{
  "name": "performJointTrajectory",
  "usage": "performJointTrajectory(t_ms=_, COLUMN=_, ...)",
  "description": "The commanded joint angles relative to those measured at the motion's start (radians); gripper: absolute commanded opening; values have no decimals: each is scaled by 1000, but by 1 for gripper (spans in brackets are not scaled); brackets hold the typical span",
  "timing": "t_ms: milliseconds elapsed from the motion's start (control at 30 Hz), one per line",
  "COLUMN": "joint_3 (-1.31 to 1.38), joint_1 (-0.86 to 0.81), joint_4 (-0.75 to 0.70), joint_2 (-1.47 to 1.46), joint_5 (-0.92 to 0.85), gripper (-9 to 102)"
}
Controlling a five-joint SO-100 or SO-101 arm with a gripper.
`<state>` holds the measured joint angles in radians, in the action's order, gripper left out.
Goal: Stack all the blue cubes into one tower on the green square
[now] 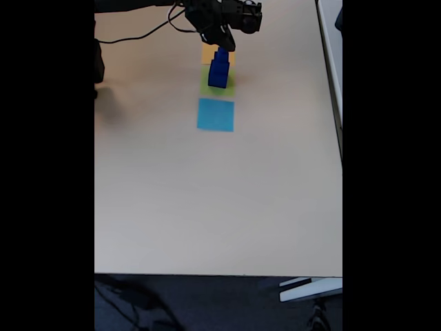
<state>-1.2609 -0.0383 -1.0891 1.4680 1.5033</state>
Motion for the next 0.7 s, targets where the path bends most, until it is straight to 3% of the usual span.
performJointTrajectory(t_ms=0, joint_3=69, joint_1=6, joint_4=-12, joint_2=95, joint_5=-5, gripper=0)
performJointTrajectory(t_ms=333, joint_3=322, joint_1=83, joint_4=-305, joint_2=40, joint_5=112, gripper=0)
performJointTrajectory(t_ms=667, joint_3=227, joint_1=140, joint_4=-351, joint_2=80, joint_5=186, gripper=0)
